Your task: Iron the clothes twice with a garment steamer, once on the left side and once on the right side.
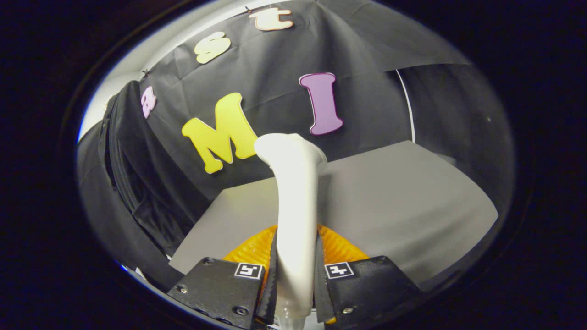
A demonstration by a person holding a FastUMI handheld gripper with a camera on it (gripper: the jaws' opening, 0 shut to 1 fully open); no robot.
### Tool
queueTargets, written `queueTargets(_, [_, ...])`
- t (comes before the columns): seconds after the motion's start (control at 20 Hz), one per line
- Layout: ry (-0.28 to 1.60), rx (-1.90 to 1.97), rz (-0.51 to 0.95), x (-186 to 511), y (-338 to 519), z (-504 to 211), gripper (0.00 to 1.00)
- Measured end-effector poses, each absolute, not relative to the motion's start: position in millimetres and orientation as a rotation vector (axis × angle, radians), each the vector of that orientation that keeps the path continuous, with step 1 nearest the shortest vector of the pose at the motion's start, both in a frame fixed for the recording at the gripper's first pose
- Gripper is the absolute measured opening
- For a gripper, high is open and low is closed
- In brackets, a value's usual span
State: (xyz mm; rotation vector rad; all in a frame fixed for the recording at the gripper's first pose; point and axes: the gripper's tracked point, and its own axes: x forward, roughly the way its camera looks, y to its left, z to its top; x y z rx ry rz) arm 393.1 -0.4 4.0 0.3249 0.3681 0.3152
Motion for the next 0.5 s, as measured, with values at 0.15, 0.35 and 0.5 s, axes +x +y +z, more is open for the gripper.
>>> queueTargets(0.15, [0.315, 0.326, 0.307, 374, -4, 25, 0.36])
queueTargets(0.35, [0.202, 0.338, 0.28, 340, 7, 77, 0.36])
queueTargets(0.5, [0.102, 0.305, 0.256, 306, 32, 119, 0.36])
